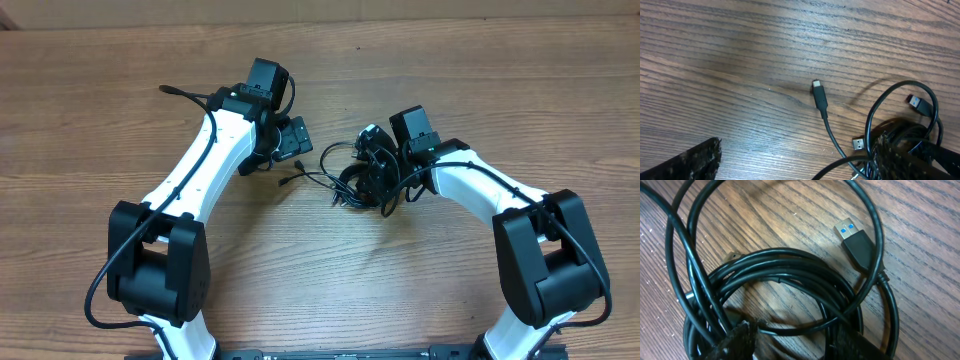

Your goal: Untangle cables

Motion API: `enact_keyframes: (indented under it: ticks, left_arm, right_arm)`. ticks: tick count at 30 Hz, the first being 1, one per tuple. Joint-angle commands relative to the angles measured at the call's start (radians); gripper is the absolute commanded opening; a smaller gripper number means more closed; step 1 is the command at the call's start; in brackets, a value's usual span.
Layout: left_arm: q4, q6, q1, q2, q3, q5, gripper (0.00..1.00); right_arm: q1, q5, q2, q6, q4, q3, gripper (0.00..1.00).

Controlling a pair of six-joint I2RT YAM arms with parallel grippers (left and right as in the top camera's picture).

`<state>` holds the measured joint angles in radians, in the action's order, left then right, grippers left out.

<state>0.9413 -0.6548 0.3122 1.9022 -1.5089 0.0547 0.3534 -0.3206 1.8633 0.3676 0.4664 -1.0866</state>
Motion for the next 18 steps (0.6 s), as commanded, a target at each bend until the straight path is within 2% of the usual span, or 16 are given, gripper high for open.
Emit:
enact_keyframes:
  ticks: [1,7,18]
  left_arm:
    - [-0.004,-0.007,0.0,0.008,0.003,-0.013,0.99]
    - [-0.008,-0.007,0.0,0.008,0.003,-0.014,1.0]
    - [-0.013,-0.007,0.0,0.008,0.003,-0.014,1.0]
  right_arm:
    - [0.001,0.048,-0.004,0.0,-0.001,-0.005,0.51]
    - [0.001,0.051,-0.004,0.001,0.031,-0.073,0.5]
    - [0.001,0.051,-0.004,0.031,0.008,-0.064,0.51]
